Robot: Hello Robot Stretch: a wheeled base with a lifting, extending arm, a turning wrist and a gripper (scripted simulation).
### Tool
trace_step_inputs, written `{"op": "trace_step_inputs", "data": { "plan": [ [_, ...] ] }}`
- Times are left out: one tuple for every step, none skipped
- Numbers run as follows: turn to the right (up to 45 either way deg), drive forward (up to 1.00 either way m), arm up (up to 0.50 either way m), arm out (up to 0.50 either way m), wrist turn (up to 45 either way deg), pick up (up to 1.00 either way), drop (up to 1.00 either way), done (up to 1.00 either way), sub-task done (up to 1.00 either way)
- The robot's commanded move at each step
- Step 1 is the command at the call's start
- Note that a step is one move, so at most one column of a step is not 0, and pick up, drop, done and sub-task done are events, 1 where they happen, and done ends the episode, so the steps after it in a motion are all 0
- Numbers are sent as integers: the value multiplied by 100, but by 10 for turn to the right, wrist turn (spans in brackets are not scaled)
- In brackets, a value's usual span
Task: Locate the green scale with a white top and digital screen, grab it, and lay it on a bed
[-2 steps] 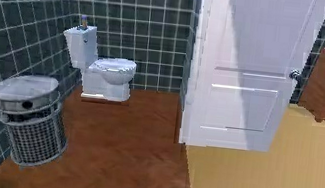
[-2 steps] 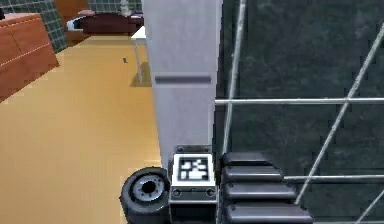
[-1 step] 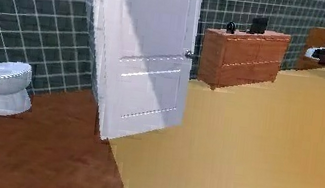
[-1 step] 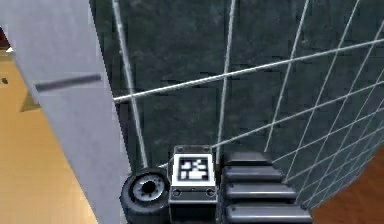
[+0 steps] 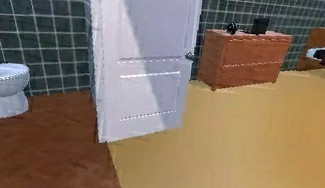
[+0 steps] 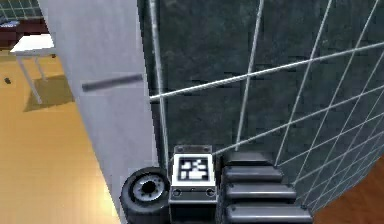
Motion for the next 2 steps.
{"op": "trace_step_inputs", "data": {
  "plan": [
    [150,0,0,0,0,0,0,0,0],
    [0,20,0,0,0,0,0,0,0]
  ]
}}
